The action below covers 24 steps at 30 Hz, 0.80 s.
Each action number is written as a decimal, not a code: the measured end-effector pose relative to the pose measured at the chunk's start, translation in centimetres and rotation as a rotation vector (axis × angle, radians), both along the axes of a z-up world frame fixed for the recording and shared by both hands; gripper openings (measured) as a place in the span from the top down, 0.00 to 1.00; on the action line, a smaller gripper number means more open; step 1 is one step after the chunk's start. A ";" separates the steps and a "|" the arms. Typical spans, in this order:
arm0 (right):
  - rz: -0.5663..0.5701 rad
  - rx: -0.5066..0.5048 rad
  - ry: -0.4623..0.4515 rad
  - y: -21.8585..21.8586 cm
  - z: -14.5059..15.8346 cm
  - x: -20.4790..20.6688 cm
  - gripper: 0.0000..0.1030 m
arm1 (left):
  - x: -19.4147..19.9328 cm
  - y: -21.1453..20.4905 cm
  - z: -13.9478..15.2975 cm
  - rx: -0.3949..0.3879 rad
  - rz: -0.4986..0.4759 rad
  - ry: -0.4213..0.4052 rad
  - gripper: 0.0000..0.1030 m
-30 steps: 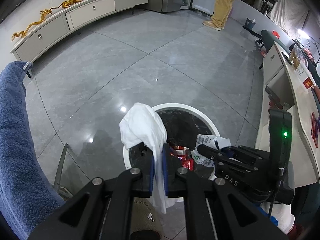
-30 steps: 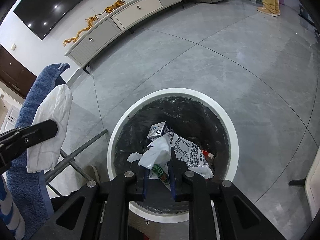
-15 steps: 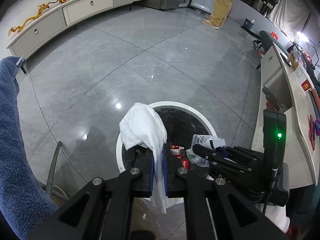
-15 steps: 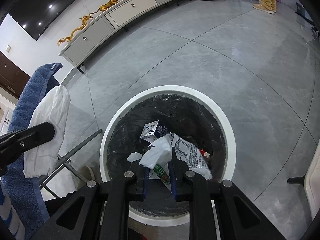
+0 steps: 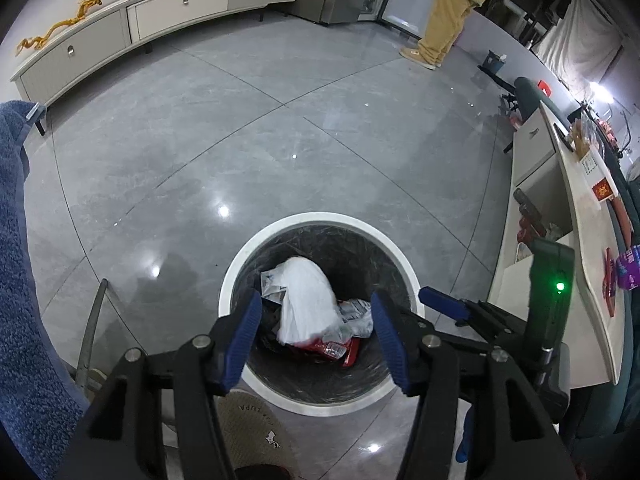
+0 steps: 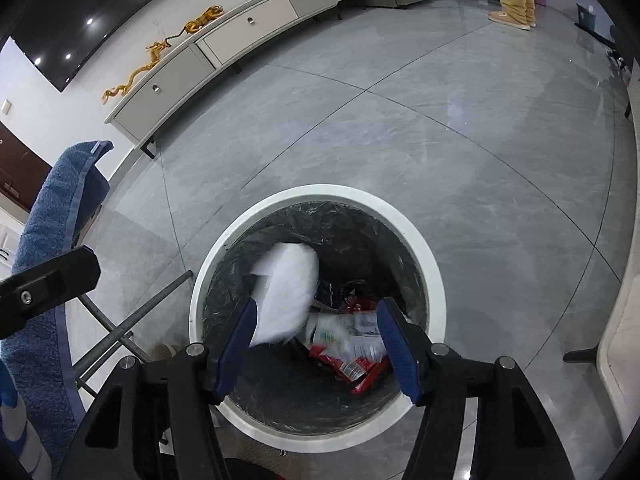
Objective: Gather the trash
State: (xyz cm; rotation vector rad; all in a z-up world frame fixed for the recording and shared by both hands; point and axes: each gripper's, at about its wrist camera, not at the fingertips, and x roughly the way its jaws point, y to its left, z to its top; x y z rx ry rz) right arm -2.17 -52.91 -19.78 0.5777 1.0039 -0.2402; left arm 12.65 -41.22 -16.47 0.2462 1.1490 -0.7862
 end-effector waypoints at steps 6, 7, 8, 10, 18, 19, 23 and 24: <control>-0.010 -0.026 -0.027 0.2 2.1 -1.0 0.41 | -0.5 0.5 1.9 -0.034 0.018 -0.028 0.46; -0.008 -0.037 -0.036 0.5 2.7 -1.2 0.41 | -0.7 0.7 2.6 -0.049 0.022 -0.042 0.46; -0.005 -0.048 -0.046 0.7 3.4 -1.4 0.41 | -0.9 1.0 3.2 -0.061 0.026 -0.057 0.46; 0.001 -0.073 -0.069 1.2 5.0 -1.7 0.41 | -1.4 1.8 4.8 -0.086 0.037 -0.088 0.46; 0.055 -0.164 -0.155 5.5 10.6 -1.8 0.38 | -3.0 7.6 9.5 -0.095 0.107 -0.196 0.44; 0.065 -0.171 -0.162 6.2 11.0 -1.7 0.37 | -3.2 8.8 10.0 -0.091 0.124 -0.220 0.43; 0.133 -0.209 -0.201 9.9 13.3 -0.9 0.32 | -4.0 13.7 11.9 -0.070 0.198 -0.309 0.41; 0.158 -0.217 -0.217 11.3 14.0 -0.6 0.30 | -4.3 15.1 12.3 -0.067 0.221 -0.329 0.41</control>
